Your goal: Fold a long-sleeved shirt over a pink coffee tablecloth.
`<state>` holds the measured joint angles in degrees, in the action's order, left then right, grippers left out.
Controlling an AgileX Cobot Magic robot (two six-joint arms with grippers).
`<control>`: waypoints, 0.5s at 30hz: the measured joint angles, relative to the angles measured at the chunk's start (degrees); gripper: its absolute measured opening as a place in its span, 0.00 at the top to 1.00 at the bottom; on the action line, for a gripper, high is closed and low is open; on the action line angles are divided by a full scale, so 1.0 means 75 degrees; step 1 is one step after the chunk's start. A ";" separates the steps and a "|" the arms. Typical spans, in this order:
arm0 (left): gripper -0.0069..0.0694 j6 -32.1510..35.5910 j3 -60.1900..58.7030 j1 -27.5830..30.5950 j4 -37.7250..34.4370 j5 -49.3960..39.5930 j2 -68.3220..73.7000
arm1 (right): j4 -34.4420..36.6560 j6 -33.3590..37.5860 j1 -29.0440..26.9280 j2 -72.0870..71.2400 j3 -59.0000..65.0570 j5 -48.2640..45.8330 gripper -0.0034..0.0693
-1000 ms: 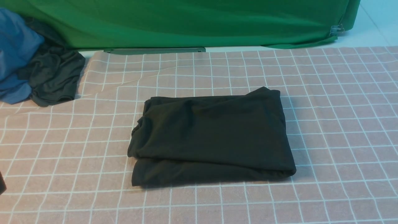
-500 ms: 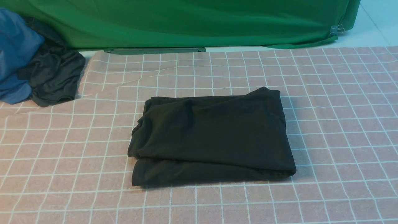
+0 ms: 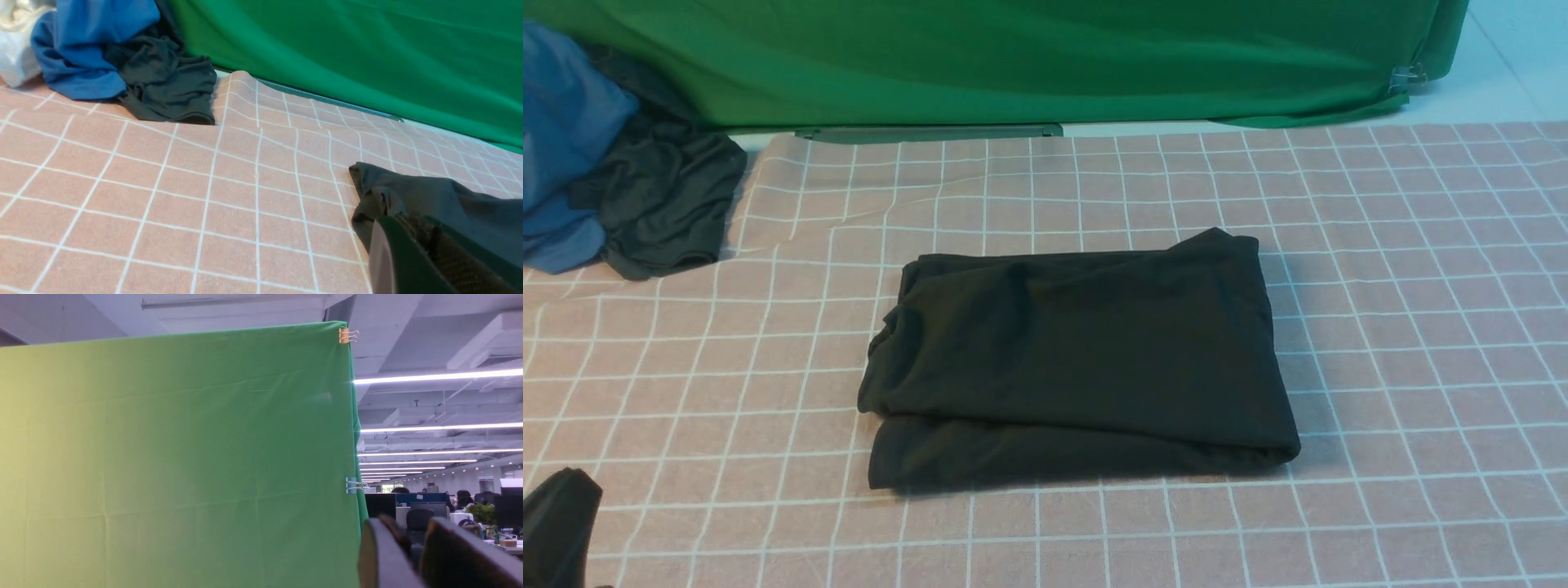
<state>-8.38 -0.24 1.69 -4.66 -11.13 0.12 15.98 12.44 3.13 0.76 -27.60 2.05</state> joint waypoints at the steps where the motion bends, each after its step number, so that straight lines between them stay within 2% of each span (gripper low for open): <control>1: 0.89 0.0000 -0.0009 0.0000 0.0000 -0.0091 -0.0009 | 0.0000 0.0000 0.0000 0.0000 0.0000 0.0000 0.68; 15: 0.89 0.0008 -0.0017 0.0000 0.0199 -0.0316 -0.0026 | 0.0000 0.0000 0.0000 0.0000 0.0000 0.0007 0.65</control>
<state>-8.32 -0.37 1.69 -3.17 -13.50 -0.08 15.98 12.44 3.13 0.76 -27.60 2.10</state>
